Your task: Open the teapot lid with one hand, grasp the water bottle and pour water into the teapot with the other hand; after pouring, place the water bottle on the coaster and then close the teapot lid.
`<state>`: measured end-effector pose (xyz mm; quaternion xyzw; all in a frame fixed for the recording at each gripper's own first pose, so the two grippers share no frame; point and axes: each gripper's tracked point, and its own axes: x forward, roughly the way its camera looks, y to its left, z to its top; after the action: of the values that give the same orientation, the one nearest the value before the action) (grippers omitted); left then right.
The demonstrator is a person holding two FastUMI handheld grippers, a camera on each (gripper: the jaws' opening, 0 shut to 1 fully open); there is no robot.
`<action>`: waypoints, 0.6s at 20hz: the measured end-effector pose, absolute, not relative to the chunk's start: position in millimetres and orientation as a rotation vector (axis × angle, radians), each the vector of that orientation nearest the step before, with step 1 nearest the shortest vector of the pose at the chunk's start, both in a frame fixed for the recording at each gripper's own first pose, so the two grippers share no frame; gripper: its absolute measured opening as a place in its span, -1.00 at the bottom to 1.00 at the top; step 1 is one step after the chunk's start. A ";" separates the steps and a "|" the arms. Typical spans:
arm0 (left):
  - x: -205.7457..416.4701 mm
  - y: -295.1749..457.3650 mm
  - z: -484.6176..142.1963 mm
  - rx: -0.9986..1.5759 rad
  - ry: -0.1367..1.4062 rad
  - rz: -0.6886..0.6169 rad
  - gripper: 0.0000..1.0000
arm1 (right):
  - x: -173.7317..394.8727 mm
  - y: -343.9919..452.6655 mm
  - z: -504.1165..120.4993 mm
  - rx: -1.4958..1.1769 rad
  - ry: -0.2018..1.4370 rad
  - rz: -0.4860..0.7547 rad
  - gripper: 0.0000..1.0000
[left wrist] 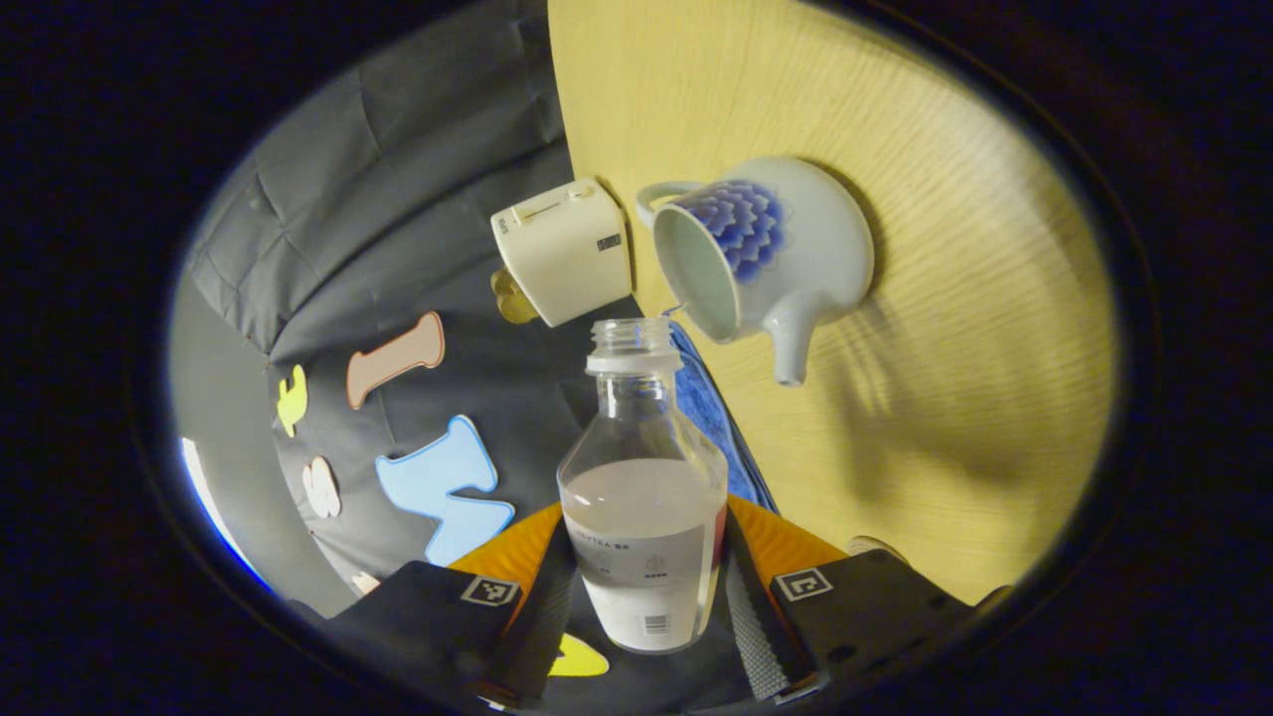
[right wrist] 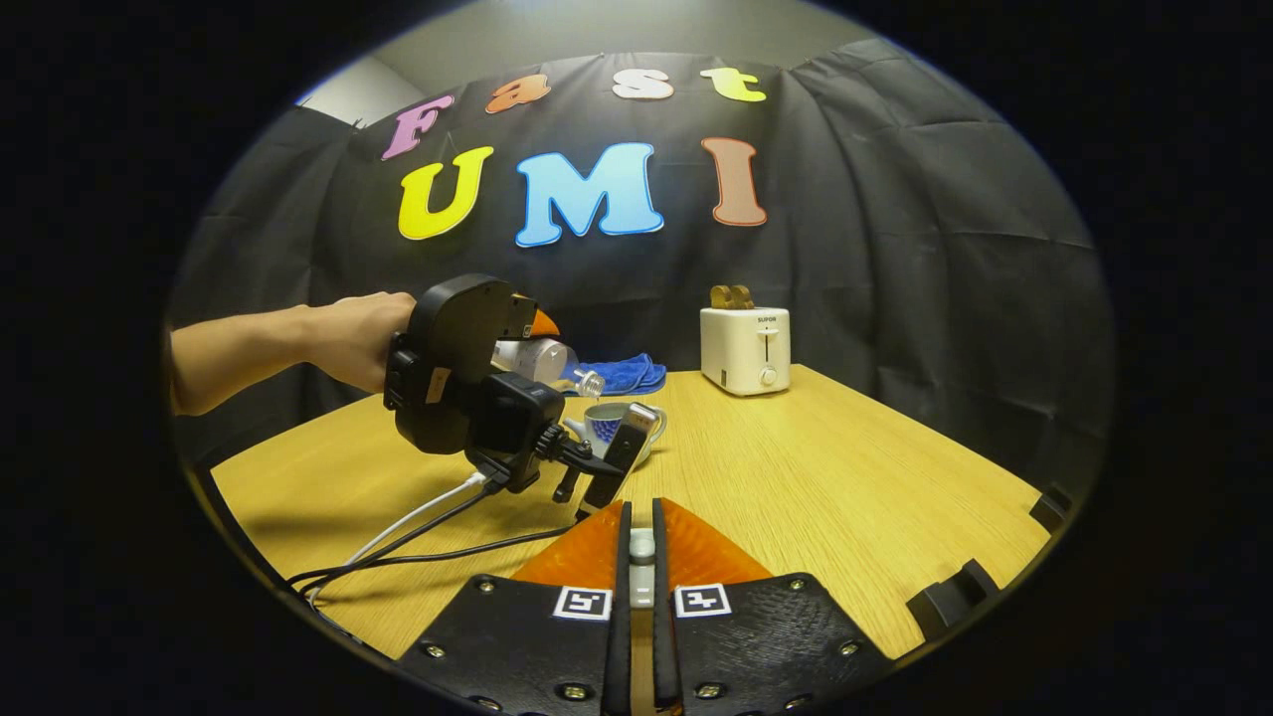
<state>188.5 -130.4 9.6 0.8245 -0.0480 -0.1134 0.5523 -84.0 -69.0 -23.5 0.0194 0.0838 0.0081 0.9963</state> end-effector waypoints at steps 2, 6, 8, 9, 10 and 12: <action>187.0 -136.0 5.6 1.877 -0.125 -0.308 0.72 | -83.2 -70.0 -19.3 0.035 0.160 0.015 -0.82; 185.2 -134.9 4.7 1.746 -0.134 -0.332 0.70 | -81.1 -72.6 -10.5 0.033 0.137 0.010 -0.82; 179.0 -131.2 9.2 1.659 -0.153 -0.317 0.70 | -81.1 -74.1 -2.3 0.010 0.108 -0.002 -0.82; 174.9 -129.4 9.9 1.606 -0.152 -0.321 0.70 | -80.7 -73.1 1.6 0.011 0.098 0.002 -0.82; 171.5 -122.9 8.3 1.545 -0.136 -0.326 0.72 | -79.2 -70.6 3.3 0.015 0.090 0.009 -0.82; 168.5 -107.2 11.5 1.434 -0.114 -0.311 0.72 | -74.2 -65.7 8.0 0.020 0.081 0.027 -0.82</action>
<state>168.5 -107.2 11.5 0.6541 -0.0518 -0.1417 0.7412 -74.2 -65.7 8.0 0.0102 0.0406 0.0133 0.9990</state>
